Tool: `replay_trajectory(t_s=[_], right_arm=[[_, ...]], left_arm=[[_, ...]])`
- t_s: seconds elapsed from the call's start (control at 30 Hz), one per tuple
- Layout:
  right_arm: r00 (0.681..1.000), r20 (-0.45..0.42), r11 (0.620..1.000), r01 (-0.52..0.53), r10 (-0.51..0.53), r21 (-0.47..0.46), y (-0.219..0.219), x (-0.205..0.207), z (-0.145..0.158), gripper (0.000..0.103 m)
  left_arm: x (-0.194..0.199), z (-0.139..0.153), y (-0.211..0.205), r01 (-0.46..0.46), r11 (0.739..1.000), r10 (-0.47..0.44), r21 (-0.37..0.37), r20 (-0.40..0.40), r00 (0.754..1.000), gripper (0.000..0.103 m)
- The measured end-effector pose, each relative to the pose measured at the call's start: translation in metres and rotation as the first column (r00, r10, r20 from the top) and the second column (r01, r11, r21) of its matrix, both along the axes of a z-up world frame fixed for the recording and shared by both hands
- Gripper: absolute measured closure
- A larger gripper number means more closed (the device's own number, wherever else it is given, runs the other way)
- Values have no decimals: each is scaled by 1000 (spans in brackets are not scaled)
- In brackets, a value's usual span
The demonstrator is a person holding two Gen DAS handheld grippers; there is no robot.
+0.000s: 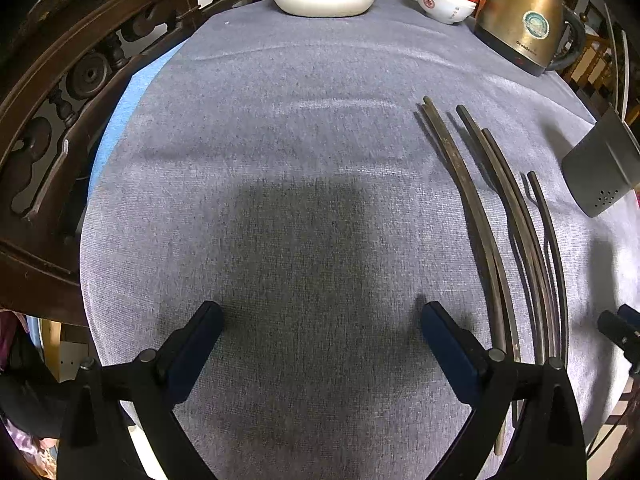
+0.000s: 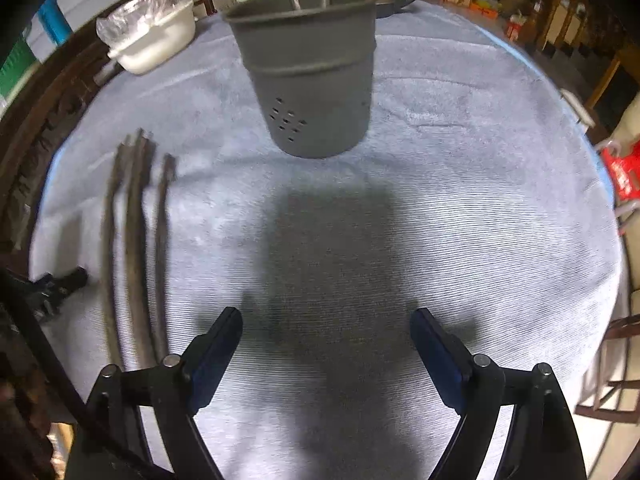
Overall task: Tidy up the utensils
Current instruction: 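Move the right gripper back toward the remaining chopsticks, then close the right gripper on another chopstick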
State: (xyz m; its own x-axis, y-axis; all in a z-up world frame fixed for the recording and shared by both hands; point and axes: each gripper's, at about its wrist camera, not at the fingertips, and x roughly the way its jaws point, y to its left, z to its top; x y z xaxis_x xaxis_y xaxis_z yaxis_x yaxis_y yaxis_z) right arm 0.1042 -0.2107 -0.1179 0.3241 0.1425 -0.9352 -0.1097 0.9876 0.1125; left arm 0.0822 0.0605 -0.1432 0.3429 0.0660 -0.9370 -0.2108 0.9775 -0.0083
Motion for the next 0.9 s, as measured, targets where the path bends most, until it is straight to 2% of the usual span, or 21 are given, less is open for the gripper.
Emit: replay_trajectory(t_s=[0.1, 0.17, 0.23, 0.3, 0.47, 0.7, 0.9], right_arm=[[999, 0, 998, -36, 36, 55, 10, 2, 11, 16], [998, -4, 993, -69, 70, 101, 22, 5, 17, 25], [993, -20, 986, -111, 114, 124, 38, 9, 20, 48], [987, -31, 981, -150, 155, 126, 56, 16, 21, 61], [977, -36, 973, -204, 209, 106, 89, 33, 21, 67], [971, -87, 974, -217, 223, 66, 101, 48, 2, 93], [973, -91, 977, -207, 211, 50, 74, 47, 4, 94]], left_arm=[[-2, 2, 5, -21, 999, 21, -30, -1, 1000, 4], [-4, 4, 10, -33, 998, 33, -47, 1, 999, 4], [-4, 5, 14, -42, 998, 42, -51, 4, 999, 4], [-6, 7, 18, -44, 997, 45, -57, 3, 999, 4], [-4, 8, 19, -36, 998, 37, -58, 9, 999, 4], [-4, 12, 15, -15, 999, 15, -52, 14, 1000, 4], [1, 11, 11, -8, 999, 8, -45, 11, 1000, 4]])
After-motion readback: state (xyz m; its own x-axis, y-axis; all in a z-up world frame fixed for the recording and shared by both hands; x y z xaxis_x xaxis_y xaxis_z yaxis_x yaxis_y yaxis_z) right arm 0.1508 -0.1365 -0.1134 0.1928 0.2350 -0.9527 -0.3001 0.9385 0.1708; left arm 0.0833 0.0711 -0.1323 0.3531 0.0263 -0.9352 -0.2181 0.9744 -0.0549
